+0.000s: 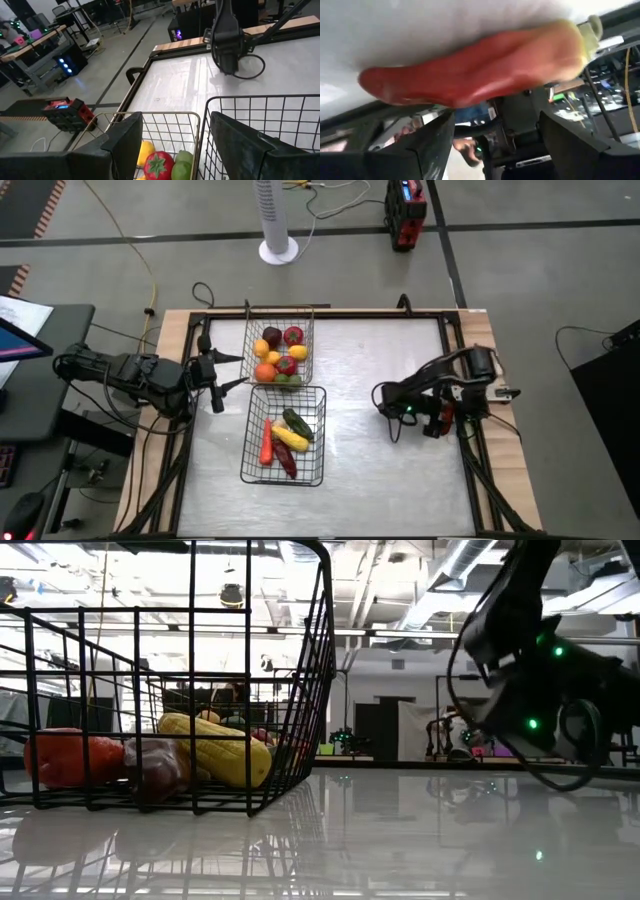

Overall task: Sort produce into baskets
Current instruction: Put the red chili pepper into the black wire basket

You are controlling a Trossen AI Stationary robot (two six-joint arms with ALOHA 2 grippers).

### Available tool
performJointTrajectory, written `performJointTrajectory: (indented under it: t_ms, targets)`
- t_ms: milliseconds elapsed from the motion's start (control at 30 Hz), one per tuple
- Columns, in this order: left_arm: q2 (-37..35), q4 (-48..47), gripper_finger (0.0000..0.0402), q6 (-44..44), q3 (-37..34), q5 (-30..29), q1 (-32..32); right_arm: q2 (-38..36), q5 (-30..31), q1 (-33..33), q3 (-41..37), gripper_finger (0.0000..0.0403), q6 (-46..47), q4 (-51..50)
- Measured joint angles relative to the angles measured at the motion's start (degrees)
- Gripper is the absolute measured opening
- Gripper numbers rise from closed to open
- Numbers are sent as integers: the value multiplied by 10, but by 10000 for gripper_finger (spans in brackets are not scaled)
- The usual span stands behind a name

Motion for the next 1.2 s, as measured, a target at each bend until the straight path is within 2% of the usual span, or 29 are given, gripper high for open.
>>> performJointTrajectory:
  t_ms: [200,333,533,700,800,900,1000,1100,1200]
  targets:
    - [0,-4,223,0,0,0,0,45,-4,0,3,317,-40,26]
    - [0,-4,223,3,0,0,0,39,22,0,33,314,-29,36]
    - [0,-1,223,3,0,0,0,-46,27,0,118,307,-7,91]
    - [0,0,223,3,0,1,0,-131,66,-1,213,305,25,145]
    - [0,0,223,3,0,2,0,-170,98,0,253,305,69,168]
    - [0,0,223,3,0,2,0,-192,101,-9,260,305,134,193]
    - [0,0,223,3,0,2,0,-191,102,-13,260,305,201,245]
    - [0,0,223,2,0,2,0,-160,101,-3,260,305,226,299]
    - [0,-2,223,0,0,2,0,-118,101,8,260,305,240,304]
